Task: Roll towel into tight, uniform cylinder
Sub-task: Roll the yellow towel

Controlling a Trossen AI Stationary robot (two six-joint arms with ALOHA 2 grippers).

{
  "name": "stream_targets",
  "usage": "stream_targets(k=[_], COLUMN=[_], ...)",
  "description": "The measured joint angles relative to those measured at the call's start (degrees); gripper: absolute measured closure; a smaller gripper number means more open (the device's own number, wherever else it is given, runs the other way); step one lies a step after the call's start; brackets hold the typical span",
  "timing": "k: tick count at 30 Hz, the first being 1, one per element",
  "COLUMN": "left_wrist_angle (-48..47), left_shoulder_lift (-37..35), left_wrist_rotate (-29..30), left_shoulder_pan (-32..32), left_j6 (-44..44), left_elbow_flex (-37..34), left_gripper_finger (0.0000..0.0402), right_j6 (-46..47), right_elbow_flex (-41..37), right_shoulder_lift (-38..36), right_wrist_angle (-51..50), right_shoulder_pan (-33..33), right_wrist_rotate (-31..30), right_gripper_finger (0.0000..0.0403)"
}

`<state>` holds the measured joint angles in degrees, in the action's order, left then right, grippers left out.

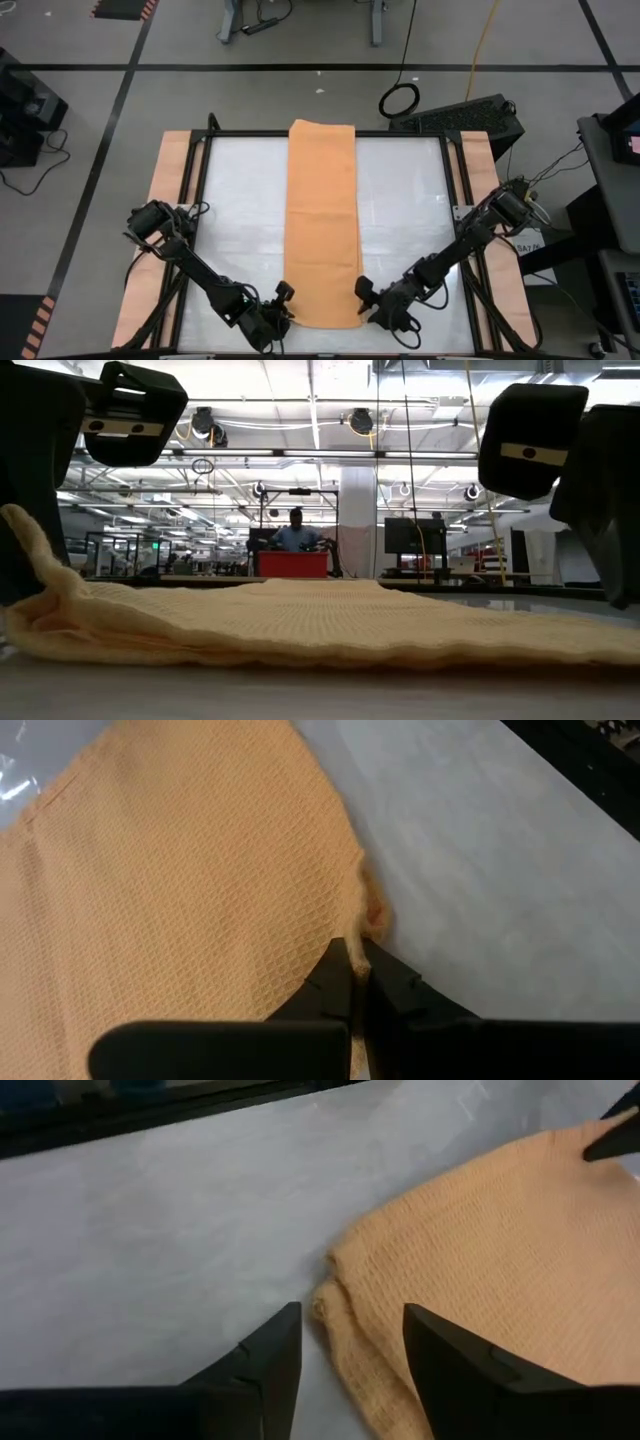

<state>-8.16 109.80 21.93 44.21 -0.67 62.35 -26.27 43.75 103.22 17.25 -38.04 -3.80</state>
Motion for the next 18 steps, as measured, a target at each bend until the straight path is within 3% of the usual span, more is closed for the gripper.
stream_targets(k=[8,13,18], left_wrist_angle=[0.00,0.03,0.11], left_shoulder_lift=[0.00,0.00,0.00], left_wrist_rotate=[0.00,0.00,-0.42], left_shoulder_pan=[-0.46,-1.38,-2.24], left_j6=[0.06,1.72,2.49], left_elbow_flex=[0.00,0.00,0.02], left_gripper_finger=[0.0395,0.0395,0.0395], right_j6=[-3.95,-3.73,-3.35], right_elbow_flex=[-0.07,-0.05,-0.02], right_shoulder_lift=[0.02,1.58,2.23], right_wrist_angle=[0.65,1.88,2.91], right_shoulder_pan=[1.89,3.25,3.26], right_wrist_rotate=[3.08,8.05,8.11], right_gripper_finger=[0.0238,0.0238,0.0239])
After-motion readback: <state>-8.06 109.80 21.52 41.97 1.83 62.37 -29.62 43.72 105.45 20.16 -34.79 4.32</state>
